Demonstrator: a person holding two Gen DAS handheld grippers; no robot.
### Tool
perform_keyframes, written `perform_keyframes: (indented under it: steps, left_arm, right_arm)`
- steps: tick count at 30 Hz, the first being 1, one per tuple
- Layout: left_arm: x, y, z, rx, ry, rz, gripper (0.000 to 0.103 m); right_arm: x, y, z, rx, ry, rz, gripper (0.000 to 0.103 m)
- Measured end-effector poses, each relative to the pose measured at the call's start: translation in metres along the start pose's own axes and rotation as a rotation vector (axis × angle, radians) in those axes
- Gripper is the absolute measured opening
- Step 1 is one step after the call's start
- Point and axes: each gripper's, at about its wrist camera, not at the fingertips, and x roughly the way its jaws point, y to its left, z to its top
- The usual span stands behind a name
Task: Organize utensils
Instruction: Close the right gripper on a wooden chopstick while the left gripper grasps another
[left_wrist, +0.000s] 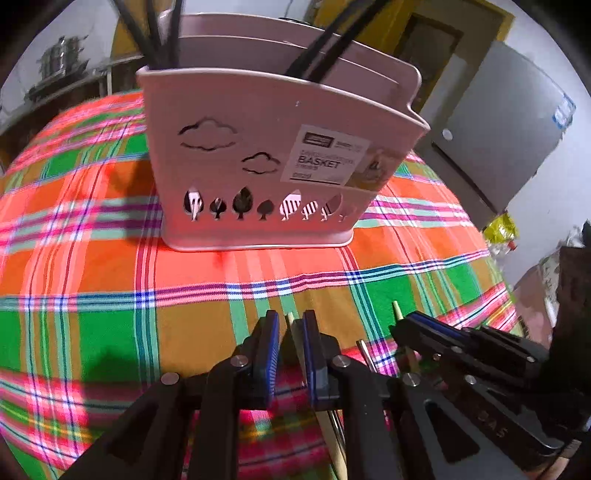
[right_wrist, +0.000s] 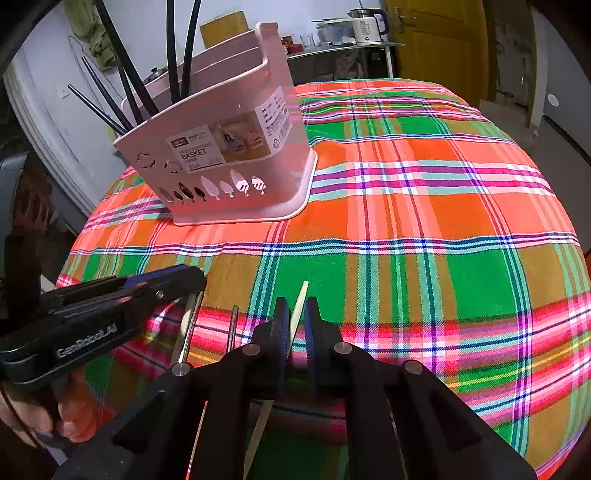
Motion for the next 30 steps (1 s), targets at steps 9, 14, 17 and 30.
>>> perform_keyframes:
  steps: [9, 14, 17, 30]
  left_arm:
    - [-0.006, 0.006, -0.006, 0.087, 0.005, 0.039, 0.004]
    - [-0.021, 0.028, -0.015, 0.082, -0.008, 0.065, 0.004]
    - [-0.028, 0.041, -0.017, 0.063, -0.005, 0.055, 0.004]
    - [-0.036, 0.046, -0.023, 0.077, 0.063, 0.031, 0.011]
  right_arm:
    - [-0.002, -0.001, -0.003, -0.004, 0.003, -0.002, 0.008]
    - [-0.004, -0.002, -0.006, -0.003, 0.007, -0.005, 0.008]
    - [-0.004, -0.001, -0.006, -0.007, 0.013, -0.015, 0.008]
    - [0.001, 0.01, 0.0, -0.047, 0.07, -0.084, 0.008]
